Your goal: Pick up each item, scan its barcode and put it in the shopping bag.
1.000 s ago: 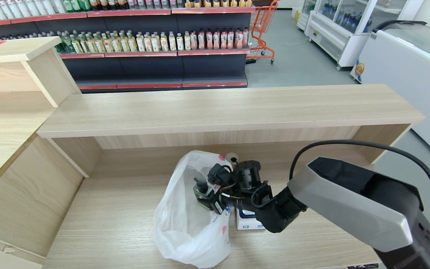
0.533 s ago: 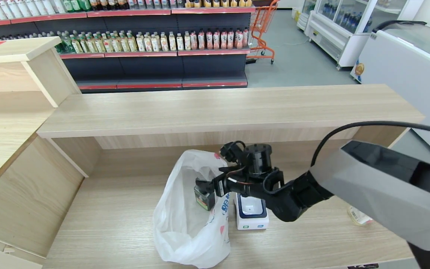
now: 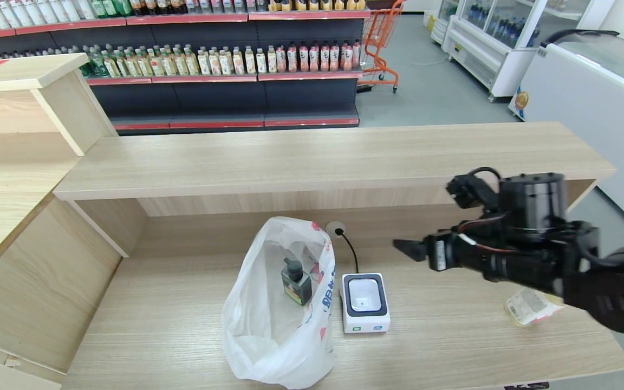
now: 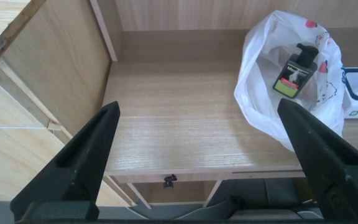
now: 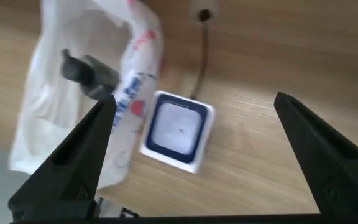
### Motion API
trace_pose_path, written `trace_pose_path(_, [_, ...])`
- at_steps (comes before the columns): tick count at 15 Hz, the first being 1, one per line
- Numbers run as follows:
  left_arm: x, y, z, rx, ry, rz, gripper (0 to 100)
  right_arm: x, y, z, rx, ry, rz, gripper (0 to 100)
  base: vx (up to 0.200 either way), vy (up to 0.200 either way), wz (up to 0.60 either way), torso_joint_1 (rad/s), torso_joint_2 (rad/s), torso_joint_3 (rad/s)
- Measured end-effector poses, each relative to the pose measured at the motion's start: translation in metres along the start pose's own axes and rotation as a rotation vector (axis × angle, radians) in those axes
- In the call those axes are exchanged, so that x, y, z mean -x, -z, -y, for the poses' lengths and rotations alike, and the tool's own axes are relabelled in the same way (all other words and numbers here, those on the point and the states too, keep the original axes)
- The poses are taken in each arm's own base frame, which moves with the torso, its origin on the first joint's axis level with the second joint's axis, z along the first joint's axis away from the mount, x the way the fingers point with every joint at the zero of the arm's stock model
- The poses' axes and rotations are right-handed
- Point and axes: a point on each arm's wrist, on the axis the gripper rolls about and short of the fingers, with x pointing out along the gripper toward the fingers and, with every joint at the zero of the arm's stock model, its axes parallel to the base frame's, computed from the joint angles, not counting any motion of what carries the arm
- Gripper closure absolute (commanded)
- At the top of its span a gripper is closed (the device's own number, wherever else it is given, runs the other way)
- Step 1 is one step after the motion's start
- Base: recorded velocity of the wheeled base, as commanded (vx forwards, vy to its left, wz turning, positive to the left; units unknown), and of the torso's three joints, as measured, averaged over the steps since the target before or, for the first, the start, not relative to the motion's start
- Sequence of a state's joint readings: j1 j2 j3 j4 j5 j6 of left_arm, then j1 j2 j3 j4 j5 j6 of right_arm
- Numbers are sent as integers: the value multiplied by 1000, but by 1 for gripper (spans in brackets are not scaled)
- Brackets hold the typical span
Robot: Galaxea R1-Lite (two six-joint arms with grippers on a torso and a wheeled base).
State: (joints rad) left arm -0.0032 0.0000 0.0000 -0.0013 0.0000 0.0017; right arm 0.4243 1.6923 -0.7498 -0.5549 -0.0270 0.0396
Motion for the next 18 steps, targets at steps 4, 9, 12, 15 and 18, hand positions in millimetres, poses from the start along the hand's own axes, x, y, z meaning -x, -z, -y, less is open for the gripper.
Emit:
trace_pose_path(4, [0, 0, 0, 0, 0, 0, 0, 93, 23, 39, -7, 257, 35, 0, 0, 0, 0, 0, 0, 0])
trace_pose_path(9, [0, 0, 0, 0, 1, 0, 0, 156, 63, 42, -181, 352, 117, 0, 0, 0, 0, 0, 0, 0])
trace_pose_path(12, [0, 0, 0, -1, 0, 0, 0, 181, 82, 39, -180, 392, 162, 0, 0, 0, 0, 0, 0, 0])
trace_pose_path(15, [0, 0, 0, 4, 0, 0, 0, 201, 101, 34, -160, 413, 134, 0, 0, 0, 0, 0, 0, 0])
trace_pose_path(18, [0, 0, 0, 1, 1, 0, 0, 221, 117, 29, -163, 432, 104, 0, -200, -133, 0, 6, 4, 4])
